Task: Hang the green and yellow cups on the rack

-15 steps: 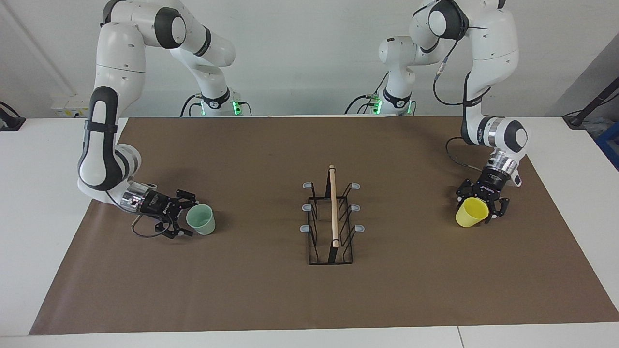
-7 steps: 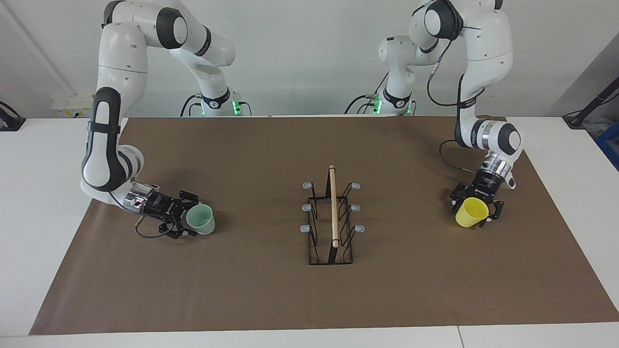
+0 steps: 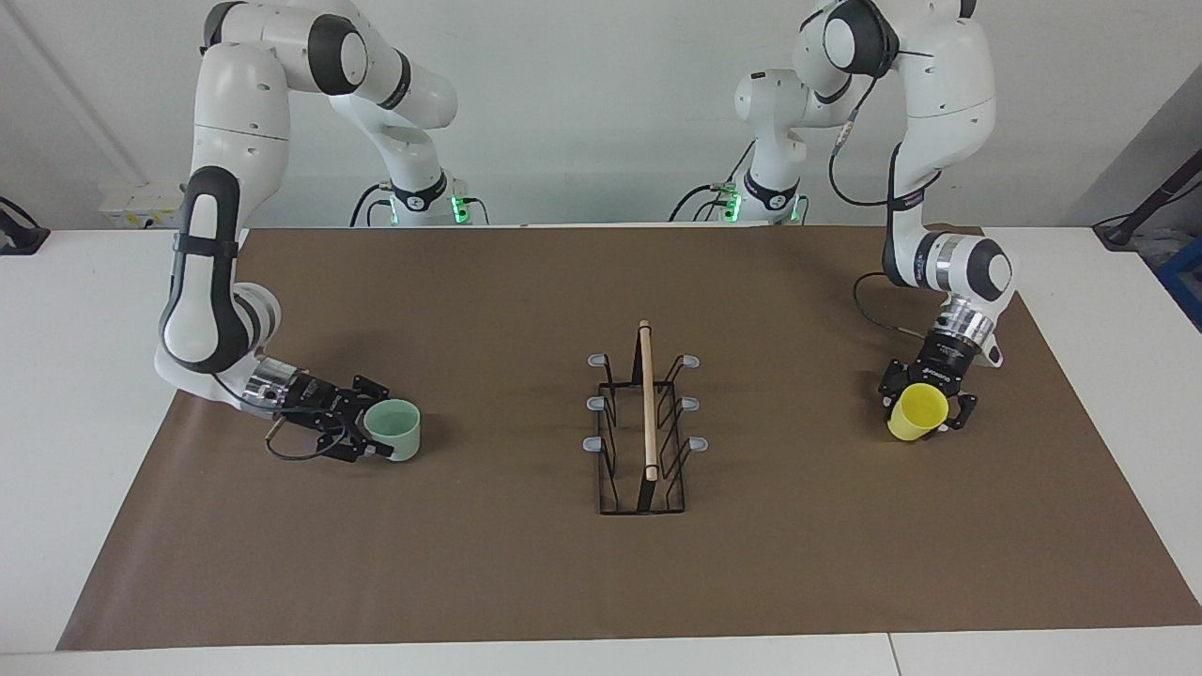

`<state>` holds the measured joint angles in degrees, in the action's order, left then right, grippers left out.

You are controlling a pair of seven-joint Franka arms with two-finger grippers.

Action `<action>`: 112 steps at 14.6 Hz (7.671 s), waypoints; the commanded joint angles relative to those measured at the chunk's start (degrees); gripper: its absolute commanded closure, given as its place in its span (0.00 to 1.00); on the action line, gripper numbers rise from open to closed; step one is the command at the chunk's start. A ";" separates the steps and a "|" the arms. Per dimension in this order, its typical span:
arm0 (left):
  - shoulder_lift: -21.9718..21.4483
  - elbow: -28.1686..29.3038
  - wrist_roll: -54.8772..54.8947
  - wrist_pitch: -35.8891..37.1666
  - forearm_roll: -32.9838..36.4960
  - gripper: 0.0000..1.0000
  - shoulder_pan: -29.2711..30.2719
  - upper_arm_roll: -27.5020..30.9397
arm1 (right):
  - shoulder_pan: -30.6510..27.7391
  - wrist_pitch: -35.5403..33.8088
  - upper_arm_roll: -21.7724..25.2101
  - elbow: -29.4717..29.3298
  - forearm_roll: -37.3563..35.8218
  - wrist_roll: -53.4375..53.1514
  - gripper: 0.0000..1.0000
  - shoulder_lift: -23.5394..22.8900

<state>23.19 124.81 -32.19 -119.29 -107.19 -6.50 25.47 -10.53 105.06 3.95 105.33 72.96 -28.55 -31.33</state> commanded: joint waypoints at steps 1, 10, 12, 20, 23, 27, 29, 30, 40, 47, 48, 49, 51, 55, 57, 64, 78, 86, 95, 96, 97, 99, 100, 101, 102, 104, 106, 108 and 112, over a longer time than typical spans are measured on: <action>-2.00 0.35 0.20 0.81 -1.01 0.68 0.00 0.45 | 1.12 0.06 -0.35 -1.97 -4.65 1.30 1.00 3.18; -9.38 -2.10 -0.24 0.90 13.02 0.73 3.16 0.54 | 3.14 -0.12 -0.35 -1.44 -11.34 23.69 1.00 15.32; -10.70 -3.25 -0.68 0.72 18.21 0.74 3.07 0.63 | 5.24 -0.64 -0.43 -1.00 -11.69 31.58 1.00 17.78; -16.50 -12.11 -6.01 0.11 50.45 0.76 2.90 -1.03 | 7.62 0.41 -0.52 0.32 -10.91 61.22 1.00 24.29; -19.05 -14.59 -10.24 0.72 61.89 0.76 3.42 -3.85 | 7.63 2.77 -0.61 1.90 -8.46 76.12 1.00 25.79; -22.57 -15.64 -14.81 0.81 76.47 0.75 5.97 -10.25 | 7.71 3.13 -0.61 6.02 -0.47 88.73 1.00 27.72; -23.88 -16.52 -18.24 1.07 83.16 0.75 5.89 -12.89 | 7.80 3.83 -0.61 7.78 0.52 91.55 1.00 28.69; -24.59 -16.79 -18.60 1.77 86.06 0.76 5.89 -13.86 | 8.15 4.88 -0.61 8.22 0.52 94.35 1.00 28.78; -25.03 -22.59 -22.99 6.09 105.58 0.75 5.71 -20.45 | 20.52 17.43 -0.61 27.81 33.35 127.49 1.00 39.05; -25.03 -22.33 -36.61 6.61 122.20 0.75 5.27 -29.59 | 35.74 32.30 -0.61 28.62 58.86 148.66 1.00 36.34; -25.12 -22.06 -38.71 6.79 124.91 0.75 5.18 -30.91 | 36.45 32.31 -0.61 28.62 60.71 152.18 1.00 35.21; -25.12 -21.97 -40.39 7.22 127.64 0.75 5.18 -32.58 | 36.89 32.31 -0.61 28.62 63.16 155.87 1.00 34.06; -25.03 -21.97 -43.12 9.07 130.90 0.75 5.18 -35.22 | 37.59 31.35 -0.61 28.18 65.99 160.19 1.00 32.04; -24.33 -21.97 -45.50 9.95 138.28 0.75 4.92 -40.49 | 38.55 29.86 -0.61 27.12 72.31 165.38 1.00 30.80; -22.93 -22.41 -47.51 11.01 140.49 0.75 4.83 -43.30 | 38.74 28.63 -0.61 27.04 72.85 165.83 1.00 30.80; -19.68 -22.76 -57.01 14.51 146.90 0.75 3.60 -48.14 | 38.91 22.30 -0.61 25.81 79.97 173.56 1.00 25.18; -12.47 -25.39 -66.76 20.68 155.26 0.76 1.23 -56.14 | 40.76 18.25 -0.61 25.98 84.63 178.93 1.00 20.87; -0.08 -33.48 -81.00 30.16 164.22 0.76 -5.18 -58.26 | 40.67 18.60 -0.61 26.16 84.63 178.84 0.00 20.60; 2.47 -34.72 -86.27 31.31 166.68 0.76 -7.64 -58.35 | 36.30 26.68 -0.35 26.07 75.00 178.40 0.00 26.23; 2.74 -34.72 -87.94 31.31 166.78 0.76 -8.08 -58.26 | 34.36 26.86 -0.43 25.98 71.31 178.23 0.00 26.58; 2.83 -34.72 -89.61 31.31 167.21 0.76 -8.78 -58.34 | 32.43 26.86 -0.43 25.98 68.14 178.05 0.00 26.93; 3.62 -34.63 -93.13 31.40 169.05 0.76 -9.23 -58.35 | 29.09 26.77 -0.35 25.72 59.72 175.00 0.00 27.63; 3.71 -34.37 -93.40 31.66 169.50 0.76 -9.75 -58.35 | 27.07 26.77 -0.35 25.54 54.54 171.93 0.00 28.42; 4.06 -34.37 -93.49 32.27 169.85 0.76 -10.28 -58.43 | 25.05 26.43 -0.26 25.28 49.00 168.51 0.00 29.30; 4.06 -34.37 -93.49 32.71 170.29 0.76 -10.46 -58.52 | 22.94 25.73 -0.26 24.76 44.08 165.95 0.00 29.57; 4.50 -34.37 -93.58 33.07 170.90 0.76 -11.68 -58.52 | 18.81 23.18 0.00 23.79 36.07 161.55 0.00 29.66; 5.29 -34.10 -94.10 33.16 173.27 0.76 -12.13 -58.52 | 14.68 20.72 0.01 21.25 25.36 155.06 0.00 29.48; 5.29 -34.19 -95.33 33.33 173.46 0.76 -12.57 -58.52 | 11.16 18.87 0.01 19.05 16.12 150.21 0.00 29.22; 5.64 -33.14 -96.48 32.72 174.69 0.76 -13.01 -59.13 | 5.62 14.48 0.09 14.75 0.04 137.83 0.00 29.13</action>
<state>27.92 92.12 -127.28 -87.83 66.08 -18.77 -33.25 -2.37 121.63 4.57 123.00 80.63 115.85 -1.83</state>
